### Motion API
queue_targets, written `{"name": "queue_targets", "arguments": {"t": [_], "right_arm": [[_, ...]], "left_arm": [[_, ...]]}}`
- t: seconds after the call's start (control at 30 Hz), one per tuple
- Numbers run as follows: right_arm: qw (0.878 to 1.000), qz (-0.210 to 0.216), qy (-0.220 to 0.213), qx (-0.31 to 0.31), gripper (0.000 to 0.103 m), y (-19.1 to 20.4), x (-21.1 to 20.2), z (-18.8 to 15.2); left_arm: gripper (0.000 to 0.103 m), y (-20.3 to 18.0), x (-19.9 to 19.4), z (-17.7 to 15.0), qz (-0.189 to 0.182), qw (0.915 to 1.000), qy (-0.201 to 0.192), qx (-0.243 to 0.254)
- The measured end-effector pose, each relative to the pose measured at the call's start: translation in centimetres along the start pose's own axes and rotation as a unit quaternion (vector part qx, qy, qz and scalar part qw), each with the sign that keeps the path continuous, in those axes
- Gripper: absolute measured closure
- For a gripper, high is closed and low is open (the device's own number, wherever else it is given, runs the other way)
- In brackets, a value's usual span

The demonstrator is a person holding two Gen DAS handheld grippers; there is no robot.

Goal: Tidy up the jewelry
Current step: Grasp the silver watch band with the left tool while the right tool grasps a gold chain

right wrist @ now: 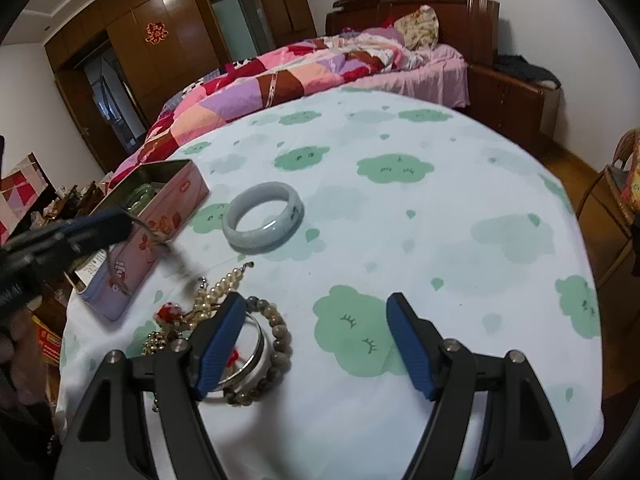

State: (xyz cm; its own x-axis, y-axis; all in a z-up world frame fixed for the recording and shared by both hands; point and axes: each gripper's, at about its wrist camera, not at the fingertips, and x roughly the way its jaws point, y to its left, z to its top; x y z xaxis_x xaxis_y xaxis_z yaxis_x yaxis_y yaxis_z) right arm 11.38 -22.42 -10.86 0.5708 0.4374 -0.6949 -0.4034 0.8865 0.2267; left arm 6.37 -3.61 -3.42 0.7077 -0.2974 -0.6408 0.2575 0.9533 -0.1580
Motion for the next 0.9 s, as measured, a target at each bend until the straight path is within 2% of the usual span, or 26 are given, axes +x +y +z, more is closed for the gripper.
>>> {"name": "queue_targets", "arguments": {"t": [0.1, 0.2, 0.4, 0.5, 0.63, 0.77, 0.9], "right_arm": [[1.000, -0.010, -0.012, -0.017, 0.032, 0.7, -0.6, -0.2], [1.000, 0.015, -0.011, -0.024, 0.041, 1.5, -1.1, -0.4], [0.995, 0.056, -0.020, -0.077, 0.043, 5.1, -2.8, -0.8], [0.992, 0.069, -0.012, -0.105, 0.044, 6.9, -2.7, -1.4], [0.989, 0.076, 0.015, -0.123, 0.058, 8.1, -1.3, -2.3], [0.989, 0.076, 0.027, -0.127, 0.063, 8.5, -0.6, -2.6], [0.989, 0.079, 0.036, -0.123, 0.083, 8.4, -0.2, -2.8]], "left_arm": [[0.089, 0.4, -0.9, -0.1, 0.004, 0.9999, -0.012, -0.006], [0.089, 0.7, -1.4, -0.1, 0.003, 0.9997, -0.020, -0.010], [0.089, 1.3, -2.1, -0.3, 0.003, 0.9994, -0.028, -0.019], [0.089, 1.3, -2.4, -0.5, 0.005, 0.9993, -0.031, -0.018], [0.089, 1.4, -2.9, -0.8, 0.007, 0.9992, -0.034, -0.018], [0.089, 1.4, -3.3, -1.1, 0.007, 0.9993, -0.032, -0.018], [0.089, 1.2, -3.3, -1.7, 0.005, 0.9996, -0.023, -0.017]]}}
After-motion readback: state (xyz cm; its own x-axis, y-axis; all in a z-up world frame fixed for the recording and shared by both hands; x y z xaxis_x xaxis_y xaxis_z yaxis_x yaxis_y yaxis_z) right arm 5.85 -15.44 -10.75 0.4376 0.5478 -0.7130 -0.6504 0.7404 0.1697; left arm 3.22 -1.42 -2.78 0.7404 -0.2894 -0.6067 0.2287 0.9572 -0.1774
